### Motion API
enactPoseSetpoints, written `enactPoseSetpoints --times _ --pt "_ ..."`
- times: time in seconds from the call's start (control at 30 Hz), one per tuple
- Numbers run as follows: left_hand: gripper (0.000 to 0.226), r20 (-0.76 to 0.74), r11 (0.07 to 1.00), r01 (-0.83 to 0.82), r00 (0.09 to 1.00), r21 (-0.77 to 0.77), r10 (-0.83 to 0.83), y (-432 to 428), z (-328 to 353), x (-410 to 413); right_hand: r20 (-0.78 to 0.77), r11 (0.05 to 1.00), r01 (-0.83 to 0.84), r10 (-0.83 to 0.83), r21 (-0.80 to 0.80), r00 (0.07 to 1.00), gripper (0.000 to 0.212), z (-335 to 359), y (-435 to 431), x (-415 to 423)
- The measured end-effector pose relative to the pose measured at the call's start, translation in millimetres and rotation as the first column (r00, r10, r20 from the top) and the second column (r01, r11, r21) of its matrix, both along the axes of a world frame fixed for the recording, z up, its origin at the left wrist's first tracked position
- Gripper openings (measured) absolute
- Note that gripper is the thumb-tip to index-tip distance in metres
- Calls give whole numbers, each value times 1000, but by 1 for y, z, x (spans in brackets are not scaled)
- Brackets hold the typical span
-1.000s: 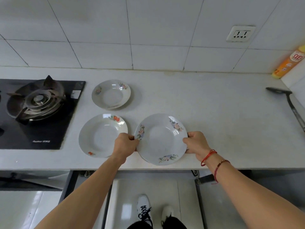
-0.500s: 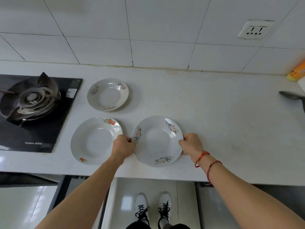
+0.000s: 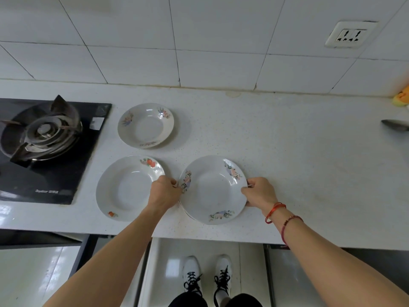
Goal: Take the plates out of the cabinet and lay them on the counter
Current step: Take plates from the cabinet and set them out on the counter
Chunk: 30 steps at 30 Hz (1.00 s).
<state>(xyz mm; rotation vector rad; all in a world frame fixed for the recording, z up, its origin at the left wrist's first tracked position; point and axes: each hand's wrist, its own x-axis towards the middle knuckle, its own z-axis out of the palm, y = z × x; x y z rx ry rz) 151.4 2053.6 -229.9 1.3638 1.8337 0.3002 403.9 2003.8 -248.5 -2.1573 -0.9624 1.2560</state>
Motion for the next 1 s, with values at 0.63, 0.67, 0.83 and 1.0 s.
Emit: enactPoseSetpoints --times 0.63,0.67,0.83,1.0 --pt "17 -2 994 -91 996 63 91 4 -2 7 97 998 -5 -1 58 995 22 14 1 1" --pt "17 7 993 -103 995 61 103 4 -1 7 99 998 -6 0 60 995 22 14 1 1" --pt "19 50 987 -152 987 44 150 8 0 8 100 998 16 -22 67 995 22 16 3 1" --pt "14 109 983 -168 981 80 159 22 14 12 86 993 50 -60 106 995 27 28 16 6"
